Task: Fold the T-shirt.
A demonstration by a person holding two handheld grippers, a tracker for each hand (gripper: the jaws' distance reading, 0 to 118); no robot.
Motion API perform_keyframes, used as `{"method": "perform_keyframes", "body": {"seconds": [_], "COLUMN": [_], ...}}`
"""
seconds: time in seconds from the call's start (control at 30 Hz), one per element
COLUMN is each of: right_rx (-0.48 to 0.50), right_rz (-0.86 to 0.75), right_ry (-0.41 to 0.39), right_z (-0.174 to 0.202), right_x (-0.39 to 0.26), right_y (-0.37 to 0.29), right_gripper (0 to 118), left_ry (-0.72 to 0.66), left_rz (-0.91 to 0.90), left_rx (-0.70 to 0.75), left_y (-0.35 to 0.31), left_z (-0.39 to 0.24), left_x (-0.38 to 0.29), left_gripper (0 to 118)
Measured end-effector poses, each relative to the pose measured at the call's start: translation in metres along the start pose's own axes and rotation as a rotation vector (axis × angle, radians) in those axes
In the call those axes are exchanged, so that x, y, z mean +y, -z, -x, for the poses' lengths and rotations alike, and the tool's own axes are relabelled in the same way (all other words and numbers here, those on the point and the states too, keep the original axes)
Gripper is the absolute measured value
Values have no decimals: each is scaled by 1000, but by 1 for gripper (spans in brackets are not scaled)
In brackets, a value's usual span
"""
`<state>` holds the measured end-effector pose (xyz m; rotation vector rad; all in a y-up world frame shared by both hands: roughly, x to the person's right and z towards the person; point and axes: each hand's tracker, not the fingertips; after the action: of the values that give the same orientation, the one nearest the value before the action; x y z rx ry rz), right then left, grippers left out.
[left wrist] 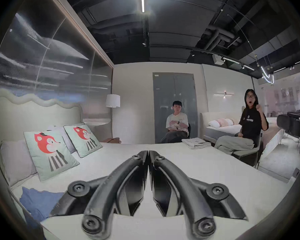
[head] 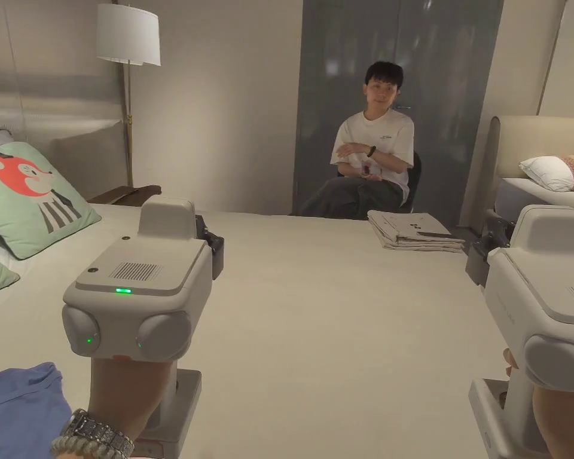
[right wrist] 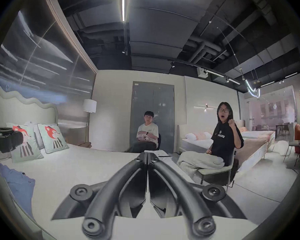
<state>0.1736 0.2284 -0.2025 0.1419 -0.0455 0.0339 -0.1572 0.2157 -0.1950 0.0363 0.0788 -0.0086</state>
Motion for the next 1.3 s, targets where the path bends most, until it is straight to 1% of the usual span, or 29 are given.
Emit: {"method": "perform_keyframes", "body": {"seconds": [0.07, 0.13, 0.3, 0.33, 0.4, 0.43, 0.5, 0.67, 0.77, 0.83, 0.93, 1.0, 1.03, 1.07, 1.1, 1.13, 1.2, 1.23, 1.3], "right_rx": [52, 127, 325, 349, 398, 400, 439, 459, 464, 464, 469, 472, 474, 477, 480, 480, 481, 480, 480], "right_rz": [-8, -4, -3, -1, 5, 5, 20, 60, 110, 148, 201, 229, 242, 257, 269, 276, 292, 299, 314], "right_ry": [-7, 19, 48, 61, 58, 53, 55, 23, 0, -17, -32, -47, -51, -57, -64, -69, -76, -77, -80], "right_z": [19, 45, 127, 142, 167, 178, 193, 212, 220, 224, 231, 236, 238, 241, 243, 245, 248, 249, 252], "right_x": [2, 2, 0, -2, -6, -8, -13, -33, -50, -62, -82, -95, -100, -105, -111, -115, -122, -126, -132], "right_y": [6, 15, 27, 27, 28, 28, 30, 39, 49, 54, 63, 68, 71, 72, 75, 77, 79, 81, 85], "right_gripper": [0, 0, 0, 0, 0, 0, 0, 0, 0, 0, 0, 0, 0, 0, 0, 0, 0, 0, 0], "left_ry": [-4, 11, 42, 55, 56, 45, 28, 8, -15, -36, -118, -168, -177, -199, -219, -241, -274, -259, -262], "left_rz": [-3, -9, 7, 14, 32, 41, 62, 155, 287, 409, 628, 734, 790, 832, 850, 877, 915, 906, 956], "left_rx": [38, 110, 291, 321, 367, 366, 384, 380, 359, 330, 256, 244, 243, 244, 243, 241, 238, 253, 242], "left_y": [-6, -18, -51, -58, -66, -68, -69, -53, -36, -22, -2, 7, 12, 16, 18, 21, 25, 24, 29], "left_z": [19, 44, 118, 131, 149, 157, 168, 182, 185, 190, 201, 206, 208, 210, 212, 214, 217, 215, 215], "left_x": [4, 7, 11, 10, 6, 3, -3, -32, -58, -80, -116, -141, -151, -162, -172, -180, -193, -196, -206], "left_gripper": [0, 0, 0, 0, 0, 0, 0, 0, 0, 0, 0, 1, 6, 38, 75, 106, 107, 108, 108]}}
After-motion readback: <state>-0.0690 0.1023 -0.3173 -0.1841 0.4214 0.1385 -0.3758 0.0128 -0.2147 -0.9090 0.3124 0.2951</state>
